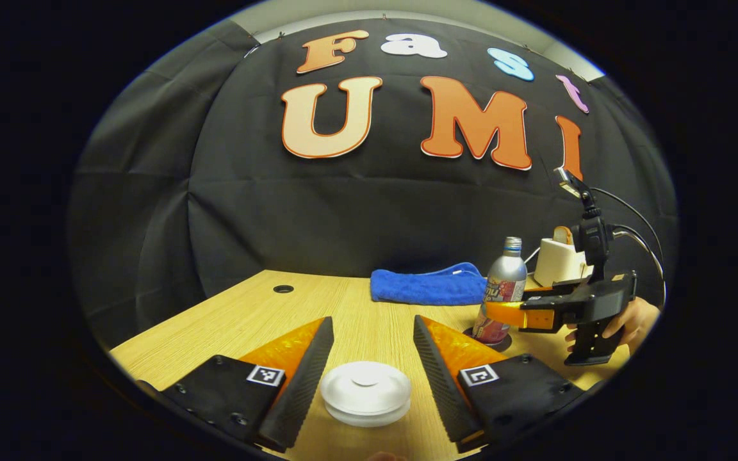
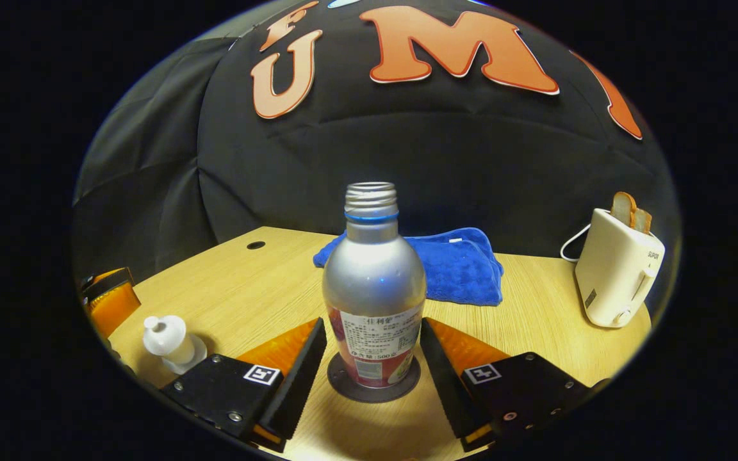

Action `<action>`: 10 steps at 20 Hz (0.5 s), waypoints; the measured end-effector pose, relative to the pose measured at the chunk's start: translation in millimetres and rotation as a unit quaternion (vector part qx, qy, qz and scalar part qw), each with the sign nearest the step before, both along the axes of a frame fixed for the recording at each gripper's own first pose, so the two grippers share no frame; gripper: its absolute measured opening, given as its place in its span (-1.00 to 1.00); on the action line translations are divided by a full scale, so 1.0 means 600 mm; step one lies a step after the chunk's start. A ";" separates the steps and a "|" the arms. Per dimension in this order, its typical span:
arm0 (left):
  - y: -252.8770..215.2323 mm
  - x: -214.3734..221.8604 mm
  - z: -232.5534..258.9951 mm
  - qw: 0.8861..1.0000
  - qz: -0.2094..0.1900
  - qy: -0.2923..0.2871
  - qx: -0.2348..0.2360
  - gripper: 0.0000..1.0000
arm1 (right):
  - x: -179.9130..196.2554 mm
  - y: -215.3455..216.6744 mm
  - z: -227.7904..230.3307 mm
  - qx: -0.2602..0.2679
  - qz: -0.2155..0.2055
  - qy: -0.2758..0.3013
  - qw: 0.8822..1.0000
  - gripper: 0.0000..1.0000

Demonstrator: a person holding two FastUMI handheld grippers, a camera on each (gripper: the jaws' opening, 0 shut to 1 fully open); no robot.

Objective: Open the teacup lid with one hand, grasp the water bottle and pour water into the teacup with the other hand; after pouring, place the water bottle on the coaster and then close the teacup lid.

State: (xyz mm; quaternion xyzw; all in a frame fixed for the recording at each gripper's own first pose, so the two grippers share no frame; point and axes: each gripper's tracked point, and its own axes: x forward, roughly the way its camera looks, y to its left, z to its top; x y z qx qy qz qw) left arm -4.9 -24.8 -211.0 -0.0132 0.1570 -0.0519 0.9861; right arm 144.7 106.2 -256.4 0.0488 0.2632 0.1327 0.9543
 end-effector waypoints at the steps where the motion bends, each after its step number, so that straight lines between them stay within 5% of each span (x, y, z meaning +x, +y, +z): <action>1: -0.003 0.001 0.007 1.000 0.001 -0.003 -0.002 0.77 | -0.006 -0.005 0.008 -0.001 -0.003 -0.004 1.000 0.82; 10: -0.051 0.001 0.089 0.999 -0.004 -0.043 -0.015 0.91 | -0.085 -0.084 0.155 -0.025 -0.047 -0.108 0.993 0.94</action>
